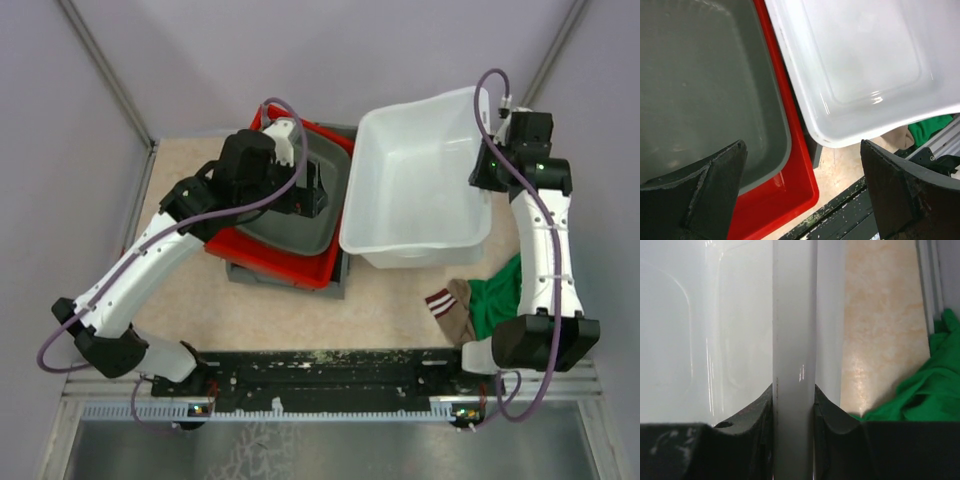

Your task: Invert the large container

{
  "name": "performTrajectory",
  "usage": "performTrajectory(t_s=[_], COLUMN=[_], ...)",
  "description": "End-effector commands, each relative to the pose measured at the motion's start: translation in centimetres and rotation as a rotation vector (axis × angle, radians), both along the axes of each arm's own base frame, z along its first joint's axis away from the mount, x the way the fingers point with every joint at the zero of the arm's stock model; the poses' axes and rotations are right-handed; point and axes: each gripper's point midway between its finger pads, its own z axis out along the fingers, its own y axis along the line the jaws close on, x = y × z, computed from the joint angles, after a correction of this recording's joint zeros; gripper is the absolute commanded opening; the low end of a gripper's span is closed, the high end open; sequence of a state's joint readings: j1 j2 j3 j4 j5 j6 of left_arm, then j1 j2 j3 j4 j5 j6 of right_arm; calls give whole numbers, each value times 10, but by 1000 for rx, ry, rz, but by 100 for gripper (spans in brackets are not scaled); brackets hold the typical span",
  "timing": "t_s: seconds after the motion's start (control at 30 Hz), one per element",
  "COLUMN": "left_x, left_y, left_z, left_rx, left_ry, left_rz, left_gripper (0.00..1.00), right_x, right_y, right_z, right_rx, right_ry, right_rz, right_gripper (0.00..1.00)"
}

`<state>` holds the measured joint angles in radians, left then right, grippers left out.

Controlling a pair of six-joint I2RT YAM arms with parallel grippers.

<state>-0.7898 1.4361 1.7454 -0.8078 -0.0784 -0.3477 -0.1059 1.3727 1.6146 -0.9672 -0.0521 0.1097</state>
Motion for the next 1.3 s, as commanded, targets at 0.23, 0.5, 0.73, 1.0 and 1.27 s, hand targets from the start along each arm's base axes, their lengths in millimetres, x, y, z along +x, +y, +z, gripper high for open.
performTrajectory(t_s=[0.23,0.5,0.73,1.0,1.27], left_x=[2,4,-5,2,11], left_y=[40,63,59,30,18], left_z=[4,-1,-24,-47,-60], left_rx=[14,49,39,21,34], left_ry=[-38,-36,15,68,92], left_rz=[146,208,174,99,87], left_gripper=[100,100,100,100,100], right_x=[73,93,70,42,32], right_y=[204,242,174,121,76], right_z=[0,-36,-69,-92,-80], right_rx=[367,386,312,242,62], right_ry=[-142,-70,-45,-21,-13], right_rz=[379,375,326,274,131], right_gripper=[0,0,0,0,69])
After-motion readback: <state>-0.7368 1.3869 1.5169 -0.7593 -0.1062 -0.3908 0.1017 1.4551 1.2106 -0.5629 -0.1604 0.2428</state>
